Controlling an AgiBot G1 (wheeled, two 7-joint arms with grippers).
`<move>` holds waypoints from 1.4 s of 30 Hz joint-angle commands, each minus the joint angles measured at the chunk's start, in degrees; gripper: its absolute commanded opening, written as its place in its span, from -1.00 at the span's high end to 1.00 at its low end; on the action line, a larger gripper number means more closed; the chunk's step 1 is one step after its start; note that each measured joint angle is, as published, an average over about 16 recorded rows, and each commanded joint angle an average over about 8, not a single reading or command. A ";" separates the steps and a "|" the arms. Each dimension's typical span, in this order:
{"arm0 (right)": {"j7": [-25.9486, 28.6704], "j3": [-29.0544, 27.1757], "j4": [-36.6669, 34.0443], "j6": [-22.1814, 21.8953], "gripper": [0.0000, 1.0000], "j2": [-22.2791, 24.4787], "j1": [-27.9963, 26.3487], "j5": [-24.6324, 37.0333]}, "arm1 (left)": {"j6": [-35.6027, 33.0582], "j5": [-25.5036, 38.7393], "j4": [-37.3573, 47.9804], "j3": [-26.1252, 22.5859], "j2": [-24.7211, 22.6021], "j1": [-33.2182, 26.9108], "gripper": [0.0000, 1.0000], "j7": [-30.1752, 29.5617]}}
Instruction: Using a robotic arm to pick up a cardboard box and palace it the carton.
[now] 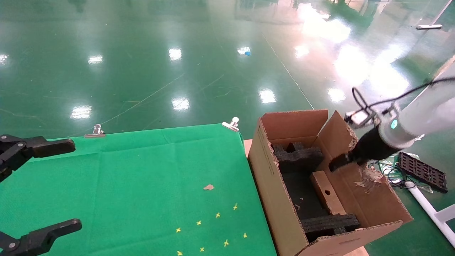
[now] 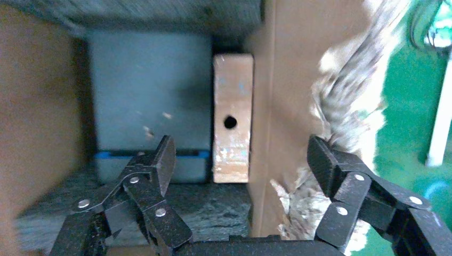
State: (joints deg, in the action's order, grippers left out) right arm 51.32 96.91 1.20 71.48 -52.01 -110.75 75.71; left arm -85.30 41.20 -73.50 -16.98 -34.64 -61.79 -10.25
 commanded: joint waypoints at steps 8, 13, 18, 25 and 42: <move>-4.47 -0.55 0.96 5.83 -1.00 0.72 -12.30 -0.60 | 0.01 -0.02 0.00 -0.03 0.01 -0.01 -1.00 0.01; -8.51 -1.47 1.82 6.03 -1.00 1.42 -18.25 -1.75 | 0.02 -0.03 0.00 -0.04 0.02 -0.01 -1.00 0.02; -12.88 -3.67 2.93 4.62 -1.00 2.91 -20.62 -4.78 | 0.02 -0.04 0.00 -0.06 0.02 -0.01 -1.00 0.03; -16.83 -8.62 6.03 2.32 -1.00 5.74 -20.20 -8.89 | 0.05 -0.06 0.03 -0.07 0.03 -0.01 -1.00 0.05; -23.60 -29.14 24.84 5.62 -1.00 9.04 -0.76 -15.99 | 0.04 -0.09 0.07 -0.13 0.04 -0.04 -1.00 0.08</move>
State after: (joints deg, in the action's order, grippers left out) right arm 27.73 67.78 26.03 77.10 -42.97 -111.52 59.72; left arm -85.26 41.11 -73.43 -17.11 -34.60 -61.83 -10.16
